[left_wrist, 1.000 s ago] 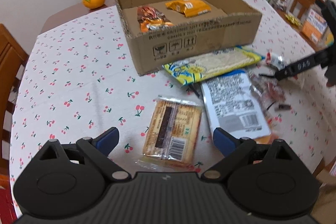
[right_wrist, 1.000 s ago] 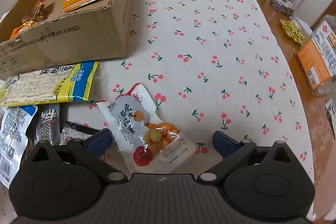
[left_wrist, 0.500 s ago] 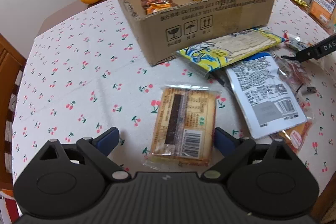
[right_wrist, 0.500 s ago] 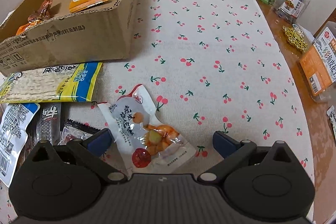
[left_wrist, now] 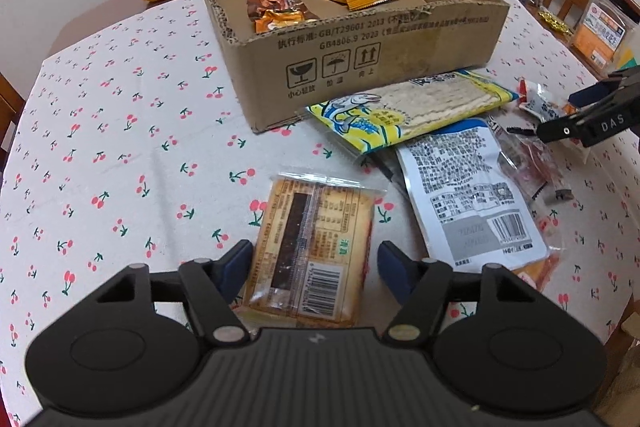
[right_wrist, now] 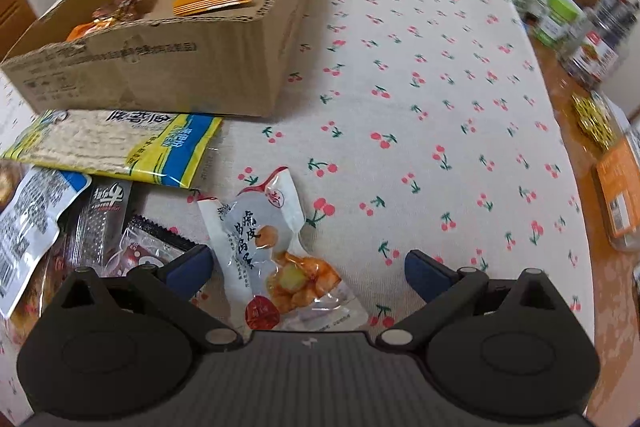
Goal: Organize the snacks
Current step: 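Grasp the brown bread packet with the left tool while the right tool grasps the clear dried-fruit bag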
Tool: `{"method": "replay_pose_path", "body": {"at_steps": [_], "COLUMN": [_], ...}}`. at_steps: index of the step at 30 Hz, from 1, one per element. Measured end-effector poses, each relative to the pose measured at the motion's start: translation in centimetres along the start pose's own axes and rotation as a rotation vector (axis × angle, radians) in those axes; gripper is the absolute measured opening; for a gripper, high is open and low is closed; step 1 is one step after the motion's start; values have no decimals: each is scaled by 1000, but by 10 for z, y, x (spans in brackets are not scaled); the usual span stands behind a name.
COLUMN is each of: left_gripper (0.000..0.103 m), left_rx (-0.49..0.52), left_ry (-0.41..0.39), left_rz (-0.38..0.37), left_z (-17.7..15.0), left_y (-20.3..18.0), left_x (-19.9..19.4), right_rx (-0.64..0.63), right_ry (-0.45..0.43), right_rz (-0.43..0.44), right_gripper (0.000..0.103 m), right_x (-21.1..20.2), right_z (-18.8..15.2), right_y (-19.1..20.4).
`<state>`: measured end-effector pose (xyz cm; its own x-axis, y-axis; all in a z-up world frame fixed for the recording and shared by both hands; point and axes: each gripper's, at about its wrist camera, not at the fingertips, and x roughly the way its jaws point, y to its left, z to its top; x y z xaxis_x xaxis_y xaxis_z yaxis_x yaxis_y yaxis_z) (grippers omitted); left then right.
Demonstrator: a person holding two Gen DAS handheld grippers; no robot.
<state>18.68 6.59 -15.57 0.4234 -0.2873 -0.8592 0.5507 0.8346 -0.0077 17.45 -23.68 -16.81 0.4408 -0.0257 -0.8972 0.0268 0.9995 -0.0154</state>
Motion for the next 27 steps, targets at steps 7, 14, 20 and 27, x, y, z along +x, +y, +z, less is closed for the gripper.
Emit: {"method": "replay_pose_path", "body": {"at_steps": [7, 14, 20, 27], "left_gripper": [68, 67, 56, 55], "left_rx": [-3, -33, -49, -63], "left_ry": [1, 13, 18, 28], "left_rz": [3, 27, 34, 36], "left_z": [3, 5, 5, 5], "left_y": [-1, -5, -8, -6], "left_x": [3, 4, 2, 2], "right_rx": [-138, -227, -215, -157], "right_ry": [-18, -26, -28, -18], "right_rz": [34, 69, 120, 121], "right_gripper": [95, 77, 56, 48], "right_x": [-5, -10, -12, -12], "right_z": [1, 3, 3, 5], "right_y": [8, 16, 17, 14]}}
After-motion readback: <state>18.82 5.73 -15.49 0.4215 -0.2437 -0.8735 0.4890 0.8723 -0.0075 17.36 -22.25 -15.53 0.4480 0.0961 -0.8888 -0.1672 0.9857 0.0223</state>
